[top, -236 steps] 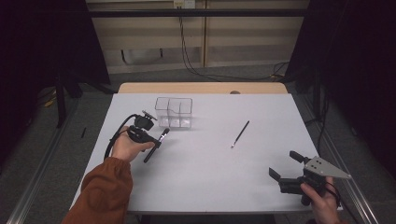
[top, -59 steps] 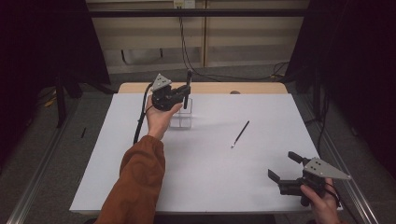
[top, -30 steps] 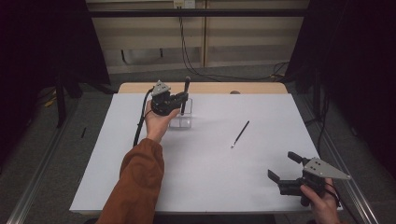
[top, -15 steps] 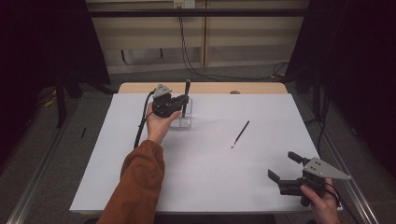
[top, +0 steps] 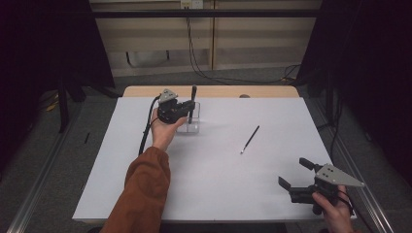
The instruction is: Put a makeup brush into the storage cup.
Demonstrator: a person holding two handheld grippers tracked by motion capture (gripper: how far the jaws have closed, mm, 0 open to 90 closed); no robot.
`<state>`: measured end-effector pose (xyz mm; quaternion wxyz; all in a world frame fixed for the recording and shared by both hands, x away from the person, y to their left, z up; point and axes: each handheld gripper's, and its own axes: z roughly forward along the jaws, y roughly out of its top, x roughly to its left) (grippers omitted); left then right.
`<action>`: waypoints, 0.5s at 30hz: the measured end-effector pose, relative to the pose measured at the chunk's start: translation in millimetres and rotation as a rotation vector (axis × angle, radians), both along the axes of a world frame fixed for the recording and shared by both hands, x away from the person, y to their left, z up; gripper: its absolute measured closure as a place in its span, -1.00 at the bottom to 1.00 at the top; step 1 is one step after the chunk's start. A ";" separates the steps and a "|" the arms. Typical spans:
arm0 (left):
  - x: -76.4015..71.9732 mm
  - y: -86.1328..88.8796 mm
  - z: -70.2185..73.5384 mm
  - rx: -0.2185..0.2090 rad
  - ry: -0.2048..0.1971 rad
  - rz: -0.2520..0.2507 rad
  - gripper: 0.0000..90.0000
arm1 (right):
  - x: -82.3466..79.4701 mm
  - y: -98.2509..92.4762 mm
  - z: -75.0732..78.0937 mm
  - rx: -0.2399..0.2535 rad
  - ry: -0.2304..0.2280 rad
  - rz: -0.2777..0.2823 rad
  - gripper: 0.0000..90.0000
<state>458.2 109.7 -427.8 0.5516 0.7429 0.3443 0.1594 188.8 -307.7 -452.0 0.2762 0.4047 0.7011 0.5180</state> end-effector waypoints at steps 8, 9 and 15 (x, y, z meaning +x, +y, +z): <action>-0.4 0.2 0.0 0.012 0.006 -0.003 0.74 | 0.0 0.1 0.0 0.001 0.000 -0.002 -1.00; -0.7 0.0 -0.1 0.010 0.008 -0.007 0.74 | 0.1 0.1 0.0 0.002 0.001 -0.002 -1.00; -0.7 -0.8 -1.3 0.015 0.014 -0.006 0.72 | 0.0 0.1 0.1 0.001 0.001 -0.001 -1.00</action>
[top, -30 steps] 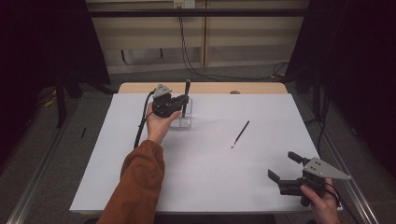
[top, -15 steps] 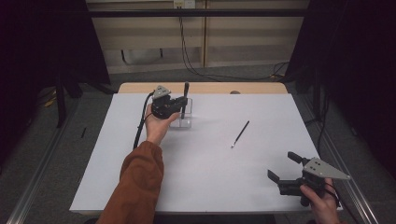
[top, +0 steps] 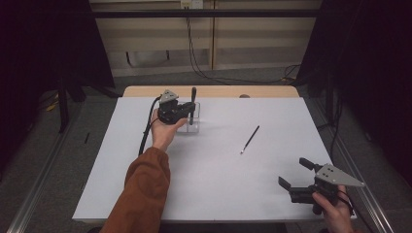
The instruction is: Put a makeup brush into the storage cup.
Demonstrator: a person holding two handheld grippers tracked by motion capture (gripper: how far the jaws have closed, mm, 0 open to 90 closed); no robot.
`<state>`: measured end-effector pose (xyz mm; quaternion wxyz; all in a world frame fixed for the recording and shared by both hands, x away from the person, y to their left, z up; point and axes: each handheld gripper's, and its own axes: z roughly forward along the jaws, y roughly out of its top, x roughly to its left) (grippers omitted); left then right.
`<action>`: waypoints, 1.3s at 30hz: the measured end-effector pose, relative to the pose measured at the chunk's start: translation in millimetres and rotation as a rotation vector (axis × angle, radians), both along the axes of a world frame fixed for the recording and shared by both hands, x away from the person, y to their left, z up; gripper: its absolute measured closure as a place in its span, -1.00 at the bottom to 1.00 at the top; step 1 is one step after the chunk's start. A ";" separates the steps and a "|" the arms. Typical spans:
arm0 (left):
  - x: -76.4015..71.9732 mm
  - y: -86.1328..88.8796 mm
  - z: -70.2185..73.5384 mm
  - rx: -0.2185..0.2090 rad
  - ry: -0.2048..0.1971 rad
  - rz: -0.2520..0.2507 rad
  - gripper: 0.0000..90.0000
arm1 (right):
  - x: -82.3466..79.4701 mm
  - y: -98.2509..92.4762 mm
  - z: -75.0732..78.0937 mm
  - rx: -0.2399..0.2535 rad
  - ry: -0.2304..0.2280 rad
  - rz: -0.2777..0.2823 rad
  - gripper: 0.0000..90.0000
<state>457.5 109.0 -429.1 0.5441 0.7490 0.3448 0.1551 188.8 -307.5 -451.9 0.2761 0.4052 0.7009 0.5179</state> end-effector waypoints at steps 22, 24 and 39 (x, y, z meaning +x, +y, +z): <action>-5.2 11.9 1.8 -0.031 0.005 0.013 0.20 | -0.1 -0.2 0.2 0.002 -0.002 0.002 -1.00; -6.7 13.9 3.3 -0.016 -0.005 0.019 0.08 | 0.0 -0.4 0.1 0.003 -0.002 0.000 -1.00; -17.4 32.4 15.9 -0.027 0.030 0.111 -0.75 | 0.3 -0.6 -0.1 0.003 0.001 -0.003 -1.00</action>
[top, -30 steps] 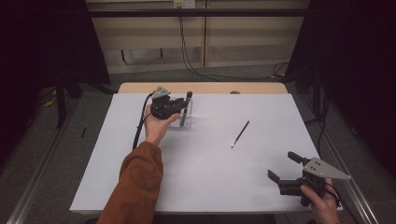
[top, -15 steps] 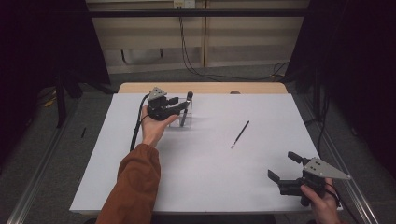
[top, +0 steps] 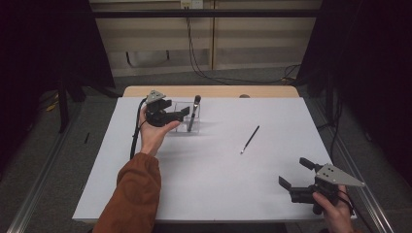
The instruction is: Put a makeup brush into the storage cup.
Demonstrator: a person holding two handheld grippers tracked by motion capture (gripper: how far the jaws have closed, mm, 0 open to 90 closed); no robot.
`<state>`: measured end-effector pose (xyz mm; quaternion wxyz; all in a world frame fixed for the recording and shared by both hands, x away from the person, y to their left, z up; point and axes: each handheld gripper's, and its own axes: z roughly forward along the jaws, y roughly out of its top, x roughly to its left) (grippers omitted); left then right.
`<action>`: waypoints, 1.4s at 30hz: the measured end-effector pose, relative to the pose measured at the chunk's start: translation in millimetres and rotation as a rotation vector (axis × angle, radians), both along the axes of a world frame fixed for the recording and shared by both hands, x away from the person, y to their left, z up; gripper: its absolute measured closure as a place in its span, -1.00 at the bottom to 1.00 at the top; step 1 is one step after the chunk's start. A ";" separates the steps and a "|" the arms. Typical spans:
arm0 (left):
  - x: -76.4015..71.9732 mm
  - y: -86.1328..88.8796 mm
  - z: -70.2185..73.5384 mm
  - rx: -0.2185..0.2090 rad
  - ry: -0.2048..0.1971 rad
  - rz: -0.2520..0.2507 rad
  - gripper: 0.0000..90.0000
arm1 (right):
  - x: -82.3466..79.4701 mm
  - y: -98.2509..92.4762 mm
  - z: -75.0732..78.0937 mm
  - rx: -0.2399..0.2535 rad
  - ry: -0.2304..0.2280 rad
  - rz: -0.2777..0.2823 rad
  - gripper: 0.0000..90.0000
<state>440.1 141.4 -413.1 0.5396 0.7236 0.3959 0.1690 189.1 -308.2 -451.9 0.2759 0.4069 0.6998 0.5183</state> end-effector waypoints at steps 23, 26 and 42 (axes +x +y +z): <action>-35.6 28.8 16.6 0.015 -0.046 -0.020 -0.96 | 1.0 0.3 -0.3 0.001 0.003 -0.004 -1.00; -41.4 31.5 18.3 0.019 -0.052 -0.026 -0.95 | 1.2 0.8 -0.3 -0.001 0.001 -0.001 -1.00; -79.5 39.2 16.6 0.067 -0.102 -0.028 -0.95 | 1.2 0.7 -0.2 0.000 0.001 -0.005 -1.00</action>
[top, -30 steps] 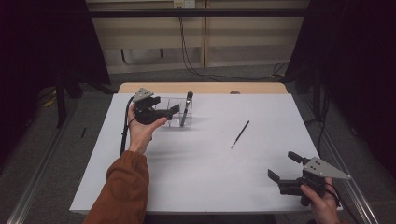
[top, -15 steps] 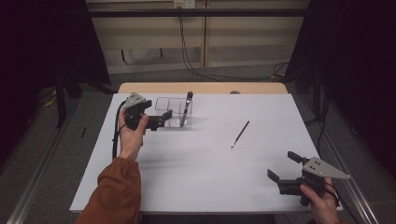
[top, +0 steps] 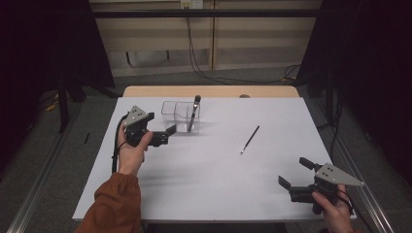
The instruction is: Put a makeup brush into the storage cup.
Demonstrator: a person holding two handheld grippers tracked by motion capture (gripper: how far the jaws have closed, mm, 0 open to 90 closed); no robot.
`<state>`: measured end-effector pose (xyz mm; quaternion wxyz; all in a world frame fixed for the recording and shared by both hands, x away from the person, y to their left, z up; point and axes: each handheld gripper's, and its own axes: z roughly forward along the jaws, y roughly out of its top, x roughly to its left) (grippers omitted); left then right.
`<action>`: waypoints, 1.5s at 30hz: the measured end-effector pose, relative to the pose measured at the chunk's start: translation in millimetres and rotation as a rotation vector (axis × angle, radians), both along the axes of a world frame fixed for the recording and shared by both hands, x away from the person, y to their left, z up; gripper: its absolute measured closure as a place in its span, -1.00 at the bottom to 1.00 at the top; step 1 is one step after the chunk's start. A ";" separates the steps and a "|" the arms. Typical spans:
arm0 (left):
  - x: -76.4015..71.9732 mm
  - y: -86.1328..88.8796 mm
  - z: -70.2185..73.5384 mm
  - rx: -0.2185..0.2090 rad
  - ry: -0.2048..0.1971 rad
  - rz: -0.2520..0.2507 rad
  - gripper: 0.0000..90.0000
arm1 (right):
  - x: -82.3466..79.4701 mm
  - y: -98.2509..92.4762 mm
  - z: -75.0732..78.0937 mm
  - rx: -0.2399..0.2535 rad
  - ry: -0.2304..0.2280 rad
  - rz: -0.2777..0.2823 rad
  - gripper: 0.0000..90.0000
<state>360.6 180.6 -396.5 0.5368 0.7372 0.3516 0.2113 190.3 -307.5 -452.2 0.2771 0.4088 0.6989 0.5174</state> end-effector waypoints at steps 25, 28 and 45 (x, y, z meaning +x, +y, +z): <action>-63.4 22.7 -8.7 -0.028 -0.080 0.039 -0.95 | 0.0 0.5 0.1 0.000 0.003 -0.001 -1.00; -69.1 27.2 -13.0 -0.031 -0.074 0.038 -0.95 | 0.3 0.4 -0.1 -0.001 0.005 -0.002 -1.00; -100.9 45.5 -28.9 -0.009 -0.054 0.052 -0.95 | 4.7 3.1 -0.3 0.006 0.014 -0.014 -1.00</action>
